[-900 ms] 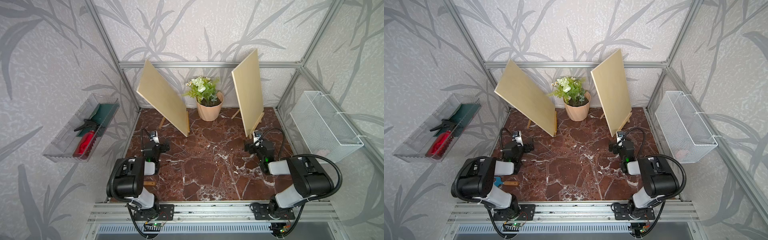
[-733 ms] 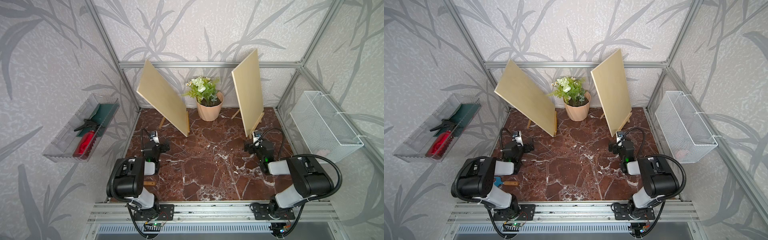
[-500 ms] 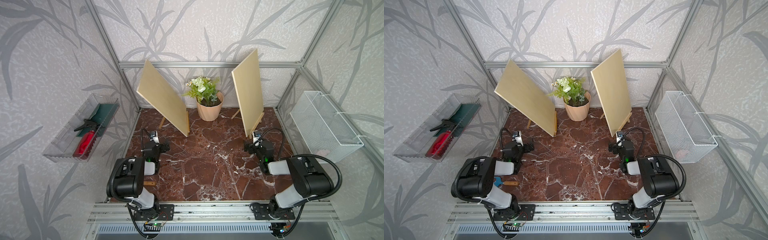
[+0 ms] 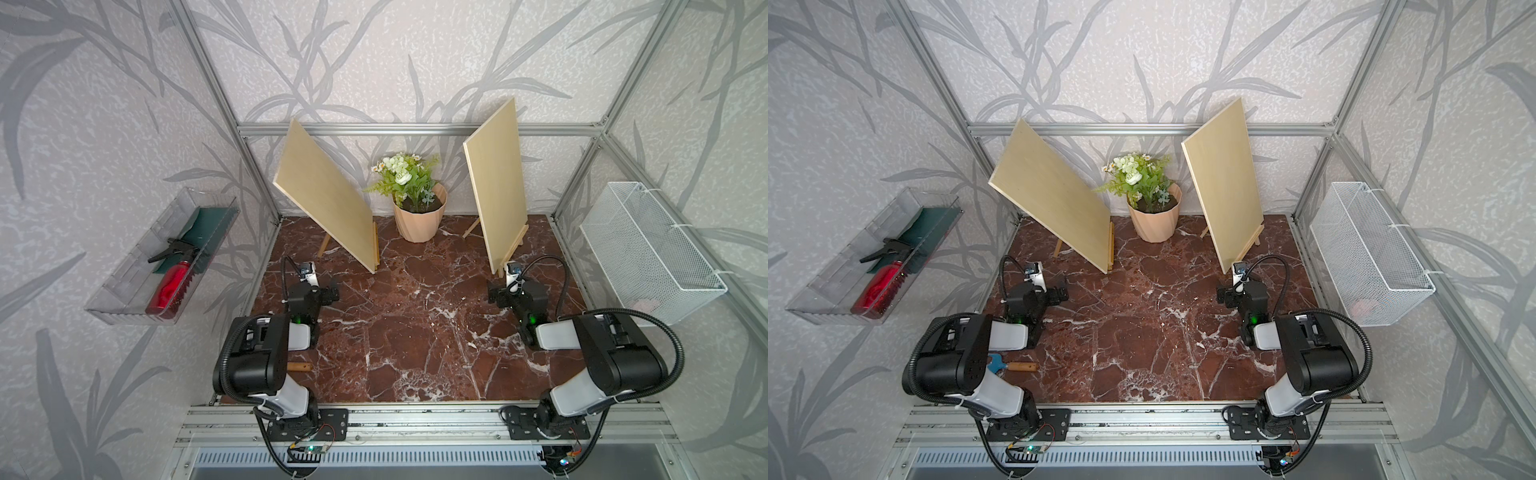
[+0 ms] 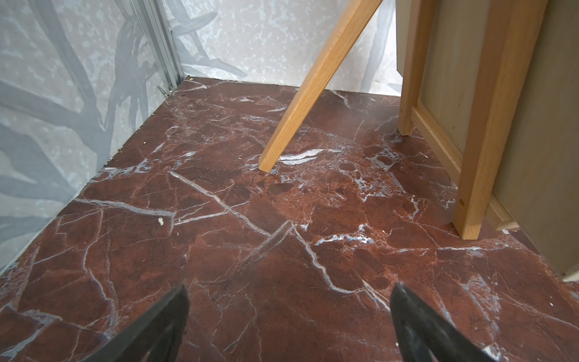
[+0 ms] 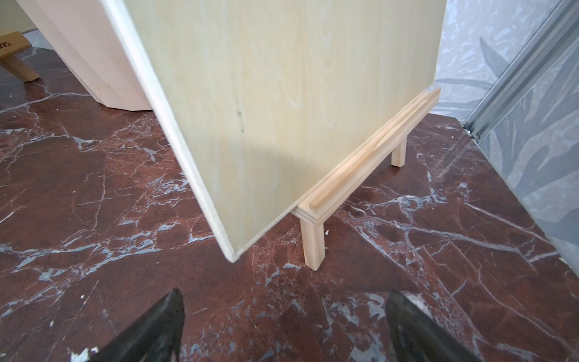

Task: Disassemble the easel
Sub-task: Pick up the drawing board from the easel.

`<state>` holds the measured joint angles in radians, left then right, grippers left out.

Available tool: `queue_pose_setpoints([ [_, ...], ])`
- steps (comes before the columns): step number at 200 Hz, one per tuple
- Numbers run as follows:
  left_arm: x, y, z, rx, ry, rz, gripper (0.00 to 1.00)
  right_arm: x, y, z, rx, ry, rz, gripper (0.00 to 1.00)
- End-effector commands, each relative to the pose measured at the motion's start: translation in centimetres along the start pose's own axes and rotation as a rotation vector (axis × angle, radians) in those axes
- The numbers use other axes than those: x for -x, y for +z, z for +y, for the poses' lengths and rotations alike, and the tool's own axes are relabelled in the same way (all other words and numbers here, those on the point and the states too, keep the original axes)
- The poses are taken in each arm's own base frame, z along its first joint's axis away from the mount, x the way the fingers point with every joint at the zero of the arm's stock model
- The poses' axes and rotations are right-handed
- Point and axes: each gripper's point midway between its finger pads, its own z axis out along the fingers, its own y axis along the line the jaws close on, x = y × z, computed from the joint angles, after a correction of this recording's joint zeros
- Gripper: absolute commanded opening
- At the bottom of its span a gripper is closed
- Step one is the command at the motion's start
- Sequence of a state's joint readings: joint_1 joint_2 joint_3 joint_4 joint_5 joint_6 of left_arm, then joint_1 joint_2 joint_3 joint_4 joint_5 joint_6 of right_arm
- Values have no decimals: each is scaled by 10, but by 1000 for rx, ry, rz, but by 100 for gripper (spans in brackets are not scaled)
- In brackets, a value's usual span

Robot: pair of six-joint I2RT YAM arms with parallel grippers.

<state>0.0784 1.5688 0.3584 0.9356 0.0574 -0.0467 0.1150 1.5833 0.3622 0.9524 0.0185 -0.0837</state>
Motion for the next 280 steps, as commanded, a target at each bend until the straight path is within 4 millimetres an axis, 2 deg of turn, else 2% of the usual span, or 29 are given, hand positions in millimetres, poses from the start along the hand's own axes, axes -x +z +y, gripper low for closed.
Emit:
queue_pose_setpoints([
  [1,12,2,0,1,6,-30,99,11,2,-2,-13,-10,-36,99],
  [37,14,-2,-2,-11,7,-52,99,13,-5,-1,-9,-14,-72,99],
  [56,22,-23,4,21,-5,-148,99,26,-22,-4,-53,-25,-135,99],
  [70,35,-46,13,73,-33,-214,99,44,-33,11,-44,-110,-153,99],
  [81,54,-63,12,73,-34,-265,99,63,-44,28,-17,-182,-181,99],
  [95,76,-81,8,75,-43,-294,99,88,-64,37,-16,-202,-258,99],
  [103,87,-92,5,77,-54,-296,99,98,-73,37,-25,-201,-287,99],
  [123,115,-123,2,131,-158,-331,99,126,-101,20,-91,-93,-358,99],
  [125,117,-127,2,139,-173,-336,99,123,-101,19,-92,-87,-338,99],
  [133,128,-138,-8,105,-209,-358,99,128,-109,15,-97,-51,-346,99],
  [143,141,-149,-30,-17,-225,-383,99,136,-118,8,-118,43,-365,99],
  [158,151,-166,-70,-244,-230,-412,99,142,-128,-4,-146,201,-365,99],
  [167,154,-175,-82,-332,-283,-441,99,146,-133,-5,-131,283,-357,99],
  [179,152,-183,-80,-377,-433,-486,99,154,-138,10,-21,304,-341,99],
  [188,146,-185,-68,-363,-558,-531,99,164,-145,26,86,313,-361,99],
  [197,142,-188,-55,-345,-662,-577,99,170,-152,33,164,383,-394,99],
  [204,142,-190,-54,-350,-673,-590,99,174,-159,36,223,449,-440,99],
  [219,144,-185,-62,-346,-645,-510,99,182,-171,41,366,556,-504,99],
  [238,146,-177,-82,-367,-577,-407,99,197,-172,58,525,580,-436,99],
  [265,149,-174,-104,-444,-517,-390,99,208,-182,103,747,520,-375,99],
  [280,151,-174,-122,-468,-465,-324,99,200,-185,137,792,463,-279,100],
])
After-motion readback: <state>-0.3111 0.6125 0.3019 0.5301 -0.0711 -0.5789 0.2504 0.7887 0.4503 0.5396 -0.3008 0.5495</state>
